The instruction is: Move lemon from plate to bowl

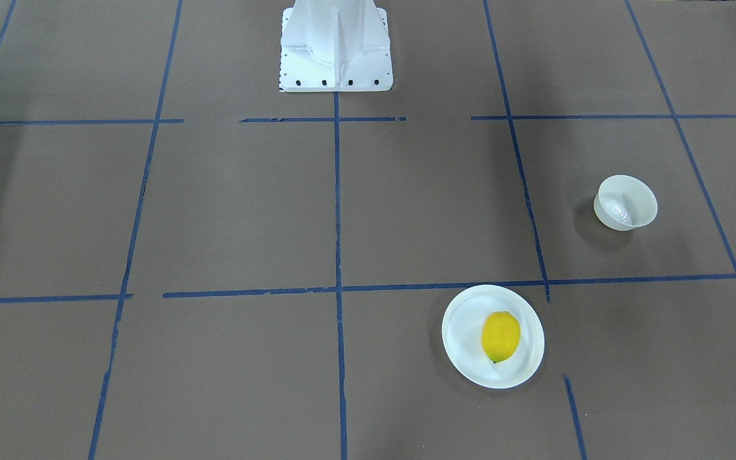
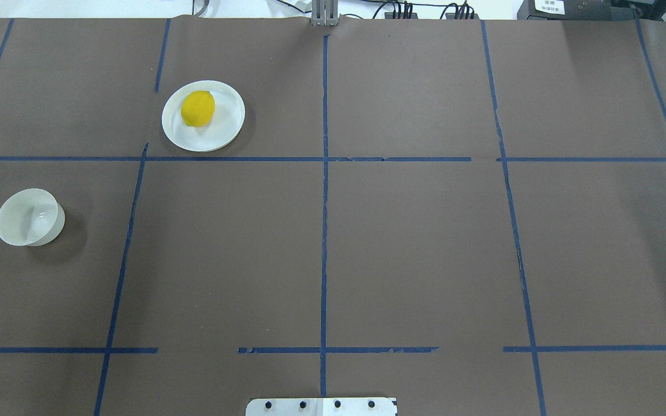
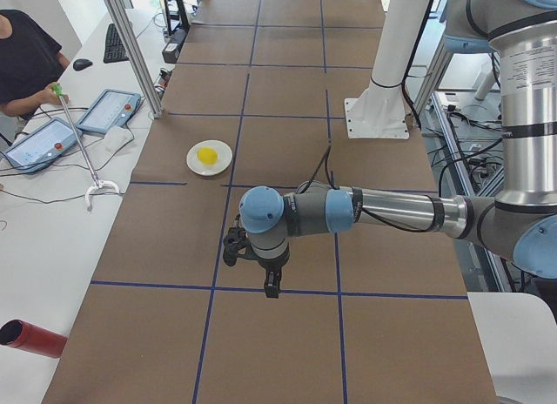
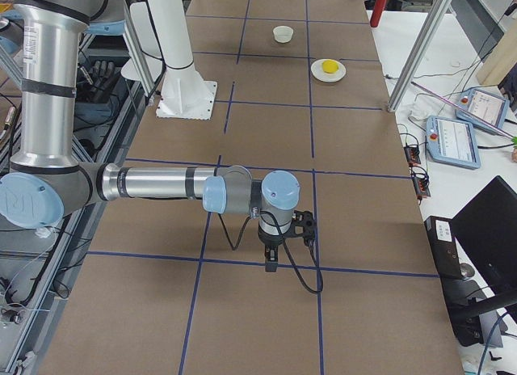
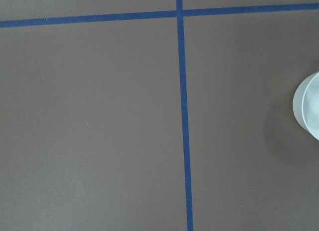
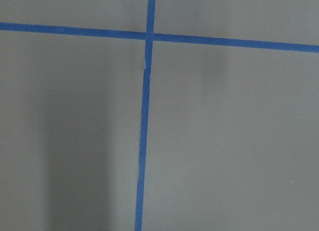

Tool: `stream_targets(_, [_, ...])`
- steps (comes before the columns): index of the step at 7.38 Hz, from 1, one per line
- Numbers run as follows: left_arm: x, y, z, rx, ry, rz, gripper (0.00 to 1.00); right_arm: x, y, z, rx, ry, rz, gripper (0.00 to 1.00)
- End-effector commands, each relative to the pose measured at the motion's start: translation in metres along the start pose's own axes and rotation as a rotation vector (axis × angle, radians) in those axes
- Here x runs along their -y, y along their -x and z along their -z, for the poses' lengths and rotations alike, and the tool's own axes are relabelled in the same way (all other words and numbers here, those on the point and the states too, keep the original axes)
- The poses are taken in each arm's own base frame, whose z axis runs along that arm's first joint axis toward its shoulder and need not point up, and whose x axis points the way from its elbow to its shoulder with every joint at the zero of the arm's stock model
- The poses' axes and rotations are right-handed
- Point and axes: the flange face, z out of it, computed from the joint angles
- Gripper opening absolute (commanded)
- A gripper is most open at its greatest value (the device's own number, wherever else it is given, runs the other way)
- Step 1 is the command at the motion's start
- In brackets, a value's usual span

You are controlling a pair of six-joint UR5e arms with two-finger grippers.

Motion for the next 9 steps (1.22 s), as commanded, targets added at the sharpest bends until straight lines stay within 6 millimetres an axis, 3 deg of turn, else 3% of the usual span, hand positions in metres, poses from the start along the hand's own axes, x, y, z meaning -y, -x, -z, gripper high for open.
stream_targets(1, [-0.006,0.005,0.005,-0.005,-0.014,0.011,1.0,0.0,0.0,0.0,0.0,0.0,0.0,1.0])
stream_targets(8, [-0.001,0.004,0.009,-0.008,-0.027,0.048,1.0,0.0,0.0,0.0,0.0,0.0,0.0,1.0])
stream_targets(9, [0.003,-0.005,0.015,-0.004,-0.05,0.029,1.0,0.0,0.0,0.0,0.0,0.0,0.0,1.0])
